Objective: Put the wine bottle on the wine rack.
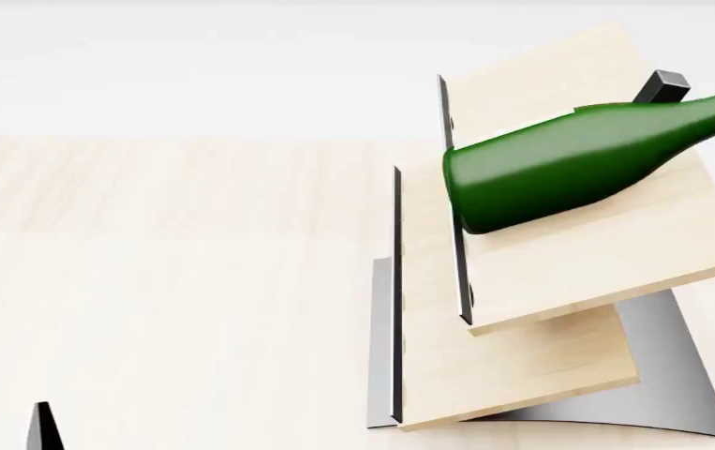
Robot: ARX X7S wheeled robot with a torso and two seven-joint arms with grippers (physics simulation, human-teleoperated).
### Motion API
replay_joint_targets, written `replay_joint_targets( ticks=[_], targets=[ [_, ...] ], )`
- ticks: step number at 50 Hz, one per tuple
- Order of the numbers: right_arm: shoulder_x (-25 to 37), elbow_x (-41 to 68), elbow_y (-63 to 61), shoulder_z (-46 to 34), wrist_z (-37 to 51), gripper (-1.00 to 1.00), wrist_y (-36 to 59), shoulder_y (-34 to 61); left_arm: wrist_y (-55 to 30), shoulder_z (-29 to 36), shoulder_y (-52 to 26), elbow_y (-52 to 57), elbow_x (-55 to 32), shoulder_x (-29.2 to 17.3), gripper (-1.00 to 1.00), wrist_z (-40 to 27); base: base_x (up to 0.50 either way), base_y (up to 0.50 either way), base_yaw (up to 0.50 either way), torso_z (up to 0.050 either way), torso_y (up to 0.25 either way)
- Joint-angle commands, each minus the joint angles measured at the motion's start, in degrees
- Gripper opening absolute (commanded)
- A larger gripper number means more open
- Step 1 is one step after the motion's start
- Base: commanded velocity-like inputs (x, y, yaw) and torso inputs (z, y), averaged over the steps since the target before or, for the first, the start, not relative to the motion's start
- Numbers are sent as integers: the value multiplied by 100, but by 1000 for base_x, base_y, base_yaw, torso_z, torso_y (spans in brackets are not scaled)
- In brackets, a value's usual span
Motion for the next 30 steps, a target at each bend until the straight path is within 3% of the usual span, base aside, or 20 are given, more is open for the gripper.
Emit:
replay_joint_targets(
  ticks=[1, 14, 30],
  targets=[
    [-169, -408, -937, 1474, 159, 100, -495, -1025, -6, 22, -11, -6, -1, -6, 100, -3, 0, 0, 0, 0, 0],
    [-815, 432, -1925, 3656, -441, 100, -1082, -2284, 28, 58, -7, -34, 26, 1, 100, -19, 0, 0, 0, 0, 0],
    [-1667, 1613, -2418, 4670, -1196, 100, -2205, -2751, 85, 76, 24, -32, 59, -13, 100, -51, 0, 0, 0, 0, 0]
  ],
)
